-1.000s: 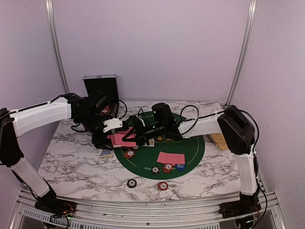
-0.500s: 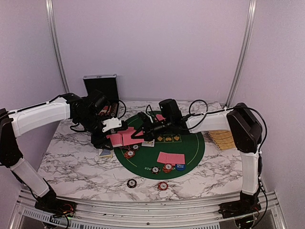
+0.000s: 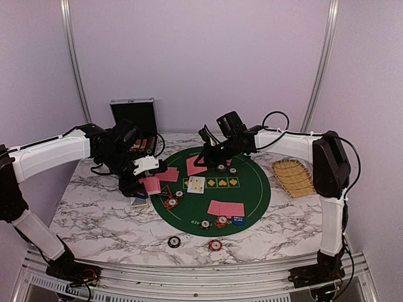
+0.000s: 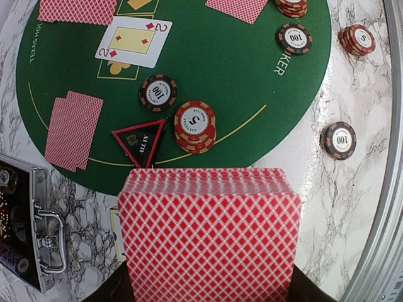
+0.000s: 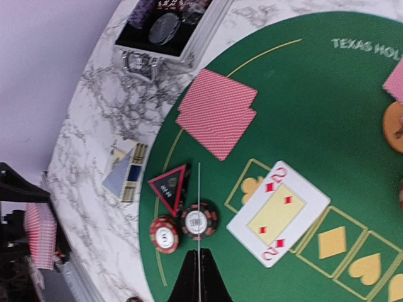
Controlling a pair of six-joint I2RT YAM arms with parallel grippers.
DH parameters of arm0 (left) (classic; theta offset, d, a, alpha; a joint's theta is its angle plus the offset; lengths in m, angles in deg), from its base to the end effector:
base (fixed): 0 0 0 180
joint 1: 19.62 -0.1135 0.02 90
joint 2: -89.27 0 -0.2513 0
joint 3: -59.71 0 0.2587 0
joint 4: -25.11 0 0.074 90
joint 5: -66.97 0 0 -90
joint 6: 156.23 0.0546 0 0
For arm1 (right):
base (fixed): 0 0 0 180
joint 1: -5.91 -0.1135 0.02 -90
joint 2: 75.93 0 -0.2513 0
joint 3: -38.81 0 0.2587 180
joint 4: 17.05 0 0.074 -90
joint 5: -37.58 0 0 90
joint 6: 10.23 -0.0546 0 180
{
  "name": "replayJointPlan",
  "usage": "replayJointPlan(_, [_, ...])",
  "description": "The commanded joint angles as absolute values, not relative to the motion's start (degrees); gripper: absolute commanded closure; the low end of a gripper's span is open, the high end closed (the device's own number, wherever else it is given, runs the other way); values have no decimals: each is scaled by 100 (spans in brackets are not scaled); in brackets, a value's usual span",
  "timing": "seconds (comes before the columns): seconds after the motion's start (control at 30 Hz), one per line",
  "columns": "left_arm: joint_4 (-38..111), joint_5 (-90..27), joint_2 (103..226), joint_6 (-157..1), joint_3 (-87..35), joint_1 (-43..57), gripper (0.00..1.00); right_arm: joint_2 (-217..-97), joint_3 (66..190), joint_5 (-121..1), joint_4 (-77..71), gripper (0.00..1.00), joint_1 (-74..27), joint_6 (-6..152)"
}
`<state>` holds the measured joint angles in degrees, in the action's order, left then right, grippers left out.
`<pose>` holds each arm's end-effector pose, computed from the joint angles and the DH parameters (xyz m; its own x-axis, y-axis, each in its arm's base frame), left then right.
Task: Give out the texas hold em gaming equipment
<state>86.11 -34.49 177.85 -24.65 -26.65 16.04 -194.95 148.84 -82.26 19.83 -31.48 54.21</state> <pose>0.2616 -0.2010 0.2409 -0.1151 0.8831 -0.4548 0.9632 0.2112 0.1663 0.3664 0.3142 0.2057 -0.8605 -0.1866 -0.4741 -0.4775 0.6200 0.6226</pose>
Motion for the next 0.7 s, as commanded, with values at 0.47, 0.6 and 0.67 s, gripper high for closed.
replayJointPlan(0.47, [8563,-3499,17323,-2433,-2349,1405,100,-19780,15051,-1251,1449,100,-4374,10040])
replayJointPlan(0.6, [8563,-3512,17257,-2431,-2315,1396,100,-20006,14894,-1144,842,100,-4504,10607])
replayJointPlan(0.67, [8563,-3518,17229,-2430,-2305,1395,100,-20120,14791,-1154,594,100,-4539,10842])
